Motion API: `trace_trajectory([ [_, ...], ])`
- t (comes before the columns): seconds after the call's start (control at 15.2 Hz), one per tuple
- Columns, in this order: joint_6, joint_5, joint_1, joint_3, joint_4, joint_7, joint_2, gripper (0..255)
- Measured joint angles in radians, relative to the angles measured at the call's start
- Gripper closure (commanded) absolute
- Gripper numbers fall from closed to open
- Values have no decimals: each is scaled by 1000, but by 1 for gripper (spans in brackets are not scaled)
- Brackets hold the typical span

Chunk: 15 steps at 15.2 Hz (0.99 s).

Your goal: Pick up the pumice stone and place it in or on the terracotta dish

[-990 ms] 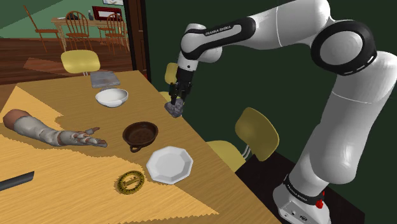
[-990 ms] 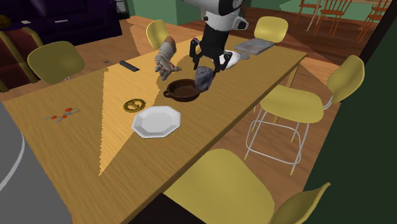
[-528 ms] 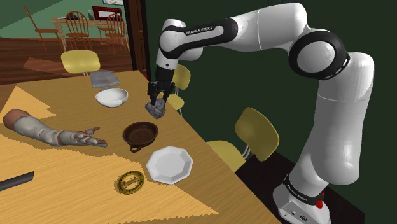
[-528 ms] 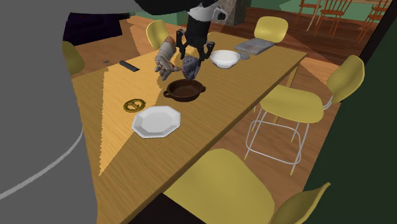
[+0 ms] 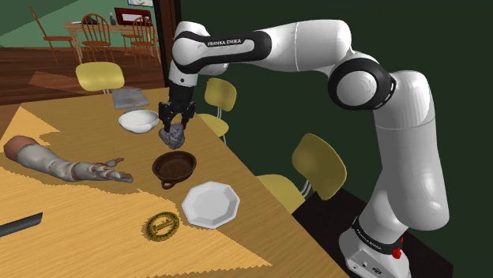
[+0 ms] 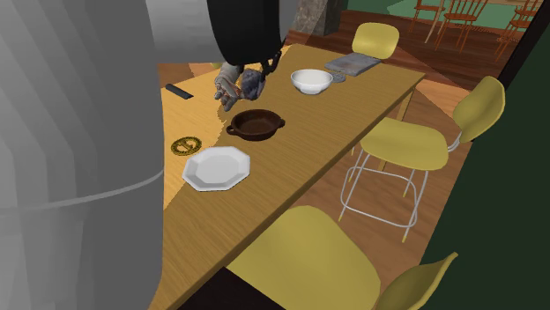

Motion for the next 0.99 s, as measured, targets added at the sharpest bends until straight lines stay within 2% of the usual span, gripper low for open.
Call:
trace_trajectory([
  [0.99,170,14,1,3,-130,-41,43,255],
])
